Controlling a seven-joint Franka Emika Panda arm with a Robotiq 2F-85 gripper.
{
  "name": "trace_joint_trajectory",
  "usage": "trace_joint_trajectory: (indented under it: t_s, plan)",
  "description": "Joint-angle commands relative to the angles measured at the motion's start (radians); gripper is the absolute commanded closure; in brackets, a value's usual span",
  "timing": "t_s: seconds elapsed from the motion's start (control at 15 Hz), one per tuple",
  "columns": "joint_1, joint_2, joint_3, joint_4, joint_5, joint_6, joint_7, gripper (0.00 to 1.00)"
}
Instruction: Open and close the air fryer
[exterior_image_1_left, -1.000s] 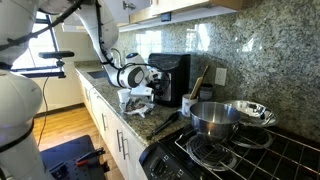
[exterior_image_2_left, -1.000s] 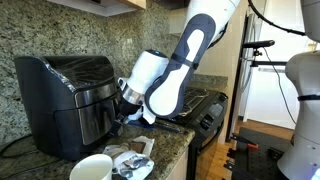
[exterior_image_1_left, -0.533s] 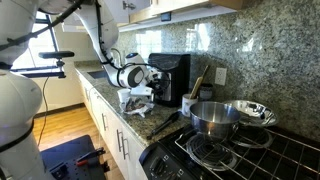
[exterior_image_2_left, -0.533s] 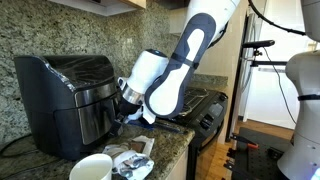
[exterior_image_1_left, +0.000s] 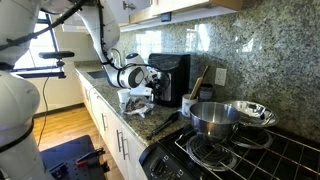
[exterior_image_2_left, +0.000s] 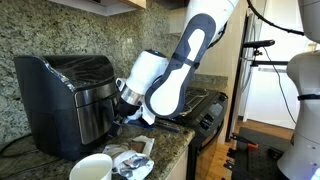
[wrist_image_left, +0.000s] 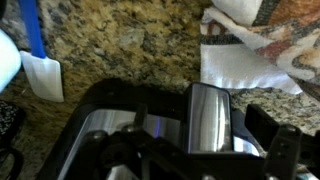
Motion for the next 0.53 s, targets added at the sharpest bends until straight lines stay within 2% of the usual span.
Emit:
trace_joint_trajectory:
  t_s: [0.0,0.2,0.47]
  plan:
    - [0.0,0.0,0.0,0.0,0.0,0.0,0.0,0.0]
    - [0.004,-0.012,-0.004,-0.015,-0.002,-0.009,-0.003,0.0]
    - [0.067,-0.04,-0.077,-0.053,0.001,-0.016,0.001,0.0]
